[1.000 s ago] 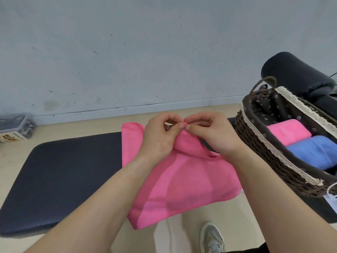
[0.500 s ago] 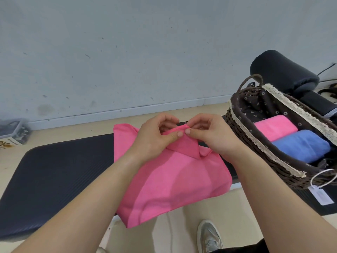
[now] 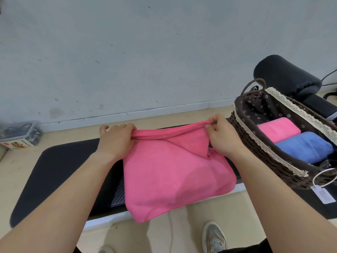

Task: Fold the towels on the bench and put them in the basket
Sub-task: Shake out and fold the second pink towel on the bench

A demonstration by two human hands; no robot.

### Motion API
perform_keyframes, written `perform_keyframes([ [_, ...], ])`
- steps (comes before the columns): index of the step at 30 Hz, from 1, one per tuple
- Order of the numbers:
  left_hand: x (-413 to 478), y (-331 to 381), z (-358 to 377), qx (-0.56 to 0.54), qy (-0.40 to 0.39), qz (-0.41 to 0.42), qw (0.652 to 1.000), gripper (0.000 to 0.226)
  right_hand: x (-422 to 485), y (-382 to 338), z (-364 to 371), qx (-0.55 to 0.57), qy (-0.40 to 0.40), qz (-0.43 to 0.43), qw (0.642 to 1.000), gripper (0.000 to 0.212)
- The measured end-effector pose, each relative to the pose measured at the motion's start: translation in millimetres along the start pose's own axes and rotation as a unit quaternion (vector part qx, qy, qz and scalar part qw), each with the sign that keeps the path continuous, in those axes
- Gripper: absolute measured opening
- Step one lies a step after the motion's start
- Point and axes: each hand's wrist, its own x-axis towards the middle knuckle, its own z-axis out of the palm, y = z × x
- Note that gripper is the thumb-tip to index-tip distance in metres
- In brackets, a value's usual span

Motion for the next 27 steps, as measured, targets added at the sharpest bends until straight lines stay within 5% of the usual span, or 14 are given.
perform_keyframes([
  [4,-17.4,-12.4,-17.8,-0.095,0.026,-0.019,0.995,0.005,-0.4,-8.2,4.2,-0.024,0.043,-0.001,0.999,0.008],
  [7,-38.7,-25.3,-39.9,-0.274,0.038,-0.043,0.960,0.013,-11.5,-20.1,5.4,0.025,0.060,0.011,0.998,0.008],
  [14,-87.2,-53.5,-92.1,-0.487,-0.029,-0.083,0.869,0.005,-54.9,-65.9,-13.1,0.047,0.032,0.005,0.998,0.014],
  [19,-113.5,-66.9,-132.8,-0.478,-0.028,-0.075,0.875,0.011,-80.9,-98.9,-45.7,0.080,-0.038,-0.002,0.996,0.013],
  [27,-95.9,-60.4,-128.0,-0.404,0.043,-0.084,0.910,0.013,-63.5,-98.1,-36.9,0.012,0.027,-0.009,1.000,0.010],
])
